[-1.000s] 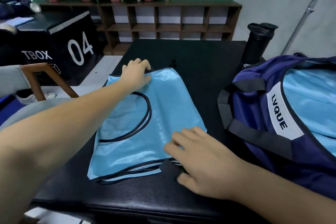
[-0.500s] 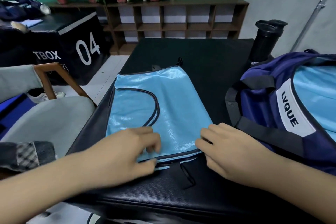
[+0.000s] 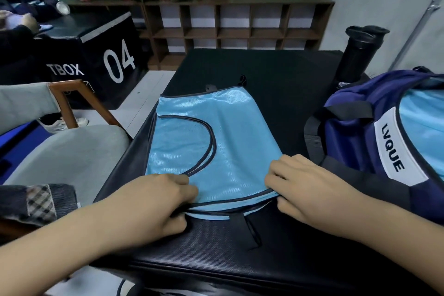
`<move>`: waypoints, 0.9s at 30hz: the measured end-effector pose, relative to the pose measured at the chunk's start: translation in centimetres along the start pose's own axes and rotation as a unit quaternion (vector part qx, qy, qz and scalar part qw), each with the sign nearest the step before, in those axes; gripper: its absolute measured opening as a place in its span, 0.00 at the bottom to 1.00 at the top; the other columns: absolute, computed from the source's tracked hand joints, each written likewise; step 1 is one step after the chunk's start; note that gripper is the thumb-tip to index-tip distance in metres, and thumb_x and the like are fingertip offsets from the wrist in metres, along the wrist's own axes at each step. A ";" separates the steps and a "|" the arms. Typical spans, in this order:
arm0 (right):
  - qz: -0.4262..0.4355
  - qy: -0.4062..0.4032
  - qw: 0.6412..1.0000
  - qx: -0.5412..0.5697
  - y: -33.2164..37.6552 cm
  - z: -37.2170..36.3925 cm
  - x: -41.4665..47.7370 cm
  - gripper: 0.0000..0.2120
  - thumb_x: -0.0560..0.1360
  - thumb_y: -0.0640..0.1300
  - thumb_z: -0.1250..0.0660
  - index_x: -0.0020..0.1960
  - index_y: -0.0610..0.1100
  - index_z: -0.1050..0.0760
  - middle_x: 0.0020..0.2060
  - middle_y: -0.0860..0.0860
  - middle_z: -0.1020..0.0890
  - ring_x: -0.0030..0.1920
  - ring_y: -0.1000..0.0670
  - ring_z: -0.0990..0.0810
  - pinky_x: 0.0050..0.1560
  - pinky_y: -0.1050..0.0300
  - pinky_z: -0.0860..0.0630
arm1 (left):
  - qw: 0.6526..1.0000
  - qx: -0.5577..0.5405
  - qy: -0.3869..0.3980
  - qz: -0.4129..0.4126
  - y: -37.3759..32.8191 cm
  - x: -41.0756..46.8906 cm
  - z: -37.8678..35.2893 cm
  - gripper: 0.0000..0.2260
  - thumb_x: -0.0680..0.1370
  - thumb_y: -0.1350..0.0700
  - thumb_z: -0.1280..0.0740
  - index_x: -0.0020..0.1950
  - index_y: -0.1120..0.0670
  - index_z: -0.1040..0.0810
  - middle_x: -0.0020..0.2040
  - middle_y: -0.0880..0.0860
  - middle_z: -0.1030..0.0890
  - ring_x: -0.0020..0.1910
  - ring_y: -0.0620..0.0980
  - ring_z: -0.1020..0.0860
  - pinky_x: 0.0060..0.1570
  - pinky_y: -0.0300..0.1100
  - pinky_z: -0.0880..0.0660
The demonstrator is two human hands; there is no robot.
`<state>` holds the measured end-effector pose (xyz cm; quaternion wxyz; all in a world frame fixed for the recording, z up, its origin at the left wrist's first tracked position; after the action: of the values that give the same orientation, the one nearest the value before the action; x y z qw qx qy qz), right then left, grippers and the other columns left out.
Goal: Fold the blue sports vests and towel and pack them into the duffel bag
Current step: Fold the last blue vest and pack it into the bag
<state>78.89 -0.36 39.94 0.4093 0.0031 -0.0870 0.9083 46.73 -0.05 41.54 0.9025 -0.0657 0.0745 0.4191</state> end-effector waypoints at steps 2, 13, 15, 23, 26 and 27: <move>-0.021 0.000 0.999 0.049 0.1 0.7 -0.1 0.01 0.78 0.47 0.41 0.48 0.50 0.32 0.45 0.55 0.30 0.44 0.51 0.32 0.50 0.57 0.33 | 0.998 -0.067 0.002 0.015 0.4 0.3 1.3 0.09 0.72 0.40 0.45 0.46 0.44 0.35 0.43 0.43 0.26 0.42 0.44 0.26 0.42 0.42 0.29; -0.201 -0.010 0.857 0.475 0.1 3.4 -0.4 0.07 0.78 0.38 0.30 0.45 0.49 0.22 0.30 0.47 0.27 0.31 0.53 0.33 0.34 0.53 0.35 | 0.947 -0.309 0.081 0.018 2.6 -0.9 3.6 0.06 0.77 0.50 0.34 0.44 0.49 0.29 0.40 0.55 0.29 0.38 0.48 0.31 0.43 0.58 0.28; -0.247 -0.036 0.827 0.505 -0.2 2.8 0.2 0.04 0.78 0.43 0.27 0.48 0.52 0.20 0.34 0.46 0.20 0.34 0.50 0.30 0.38 0.52 0.34 | 0.946 -0.319 0.044 0.025 3.1 -0.3 3.2 0.05 0.77 0.51 0.33 0.45 0.50 0.27 0.39 0.54 0.27 0.38 0.49 0.29 0.44 0.57 0.26; -0.350 -0.059 0.698 0.622 -0.4 2.4 1.4 0.21 0.73 0.41 0.19 0.62 0.51 0.22 0.47 0.49 0.11 0.44 0.48 0.13 0.50 0.50 0.19 | 0.946 -0.294 -0.075 0.112 6.8 2.6 2.1 0.02 0.79 0.53 0.32 0.51 0.49 0.21 0.39 0.50 0.18 0.38 0.51 0.24 0.50 0.57 0.22; -0.373 -0.103 0.696 0.604 -0.8 1.6 1.8 0.23 0.73 0.37 0.20 0.64 0.53 0.23 0.49 0.52 0.12 0.50 0.47 0.12 0.54 0.51 0.18 | 0.953 -0.259 -0.087 0.131 7.3 3.3 1.7 0.03 0.80 0.56 0.31 0.49 0.48 0.21 0.40 0.47 0.16 0.41 0.52 0.20 0.51 0.55 0.21; -0.381 -0.121 0.709 0.581 -1.1 1.4 2.0 0.22 0.74 0.37 0.21 0.63 0.53 0.22 0.48 0.54 0.12 0.50 0.50 0.12 0.54 0.54 0.20 | 0.952 -0.257 -0.091 0.137 7.5 3.4 1.6 0.03 0.80 0.56 0.31 0.48 0.48 0.20 0.40 0.46 0.15 0.41 0.51 0.20 0.51 0.54 0.21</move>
<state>78.28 1.56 41.61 0.6240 0.3828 0.4174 0.5385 43.31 7.55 42.04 0.7920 -0.2459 -0.1093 0.5480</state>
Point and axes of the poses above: each hand's wrist, its own x-axis towards the middle knuckle, its own z-axis out of the back of the hand, y = z × x, the point moved 1 cm from there along x, towards the middle knuckle
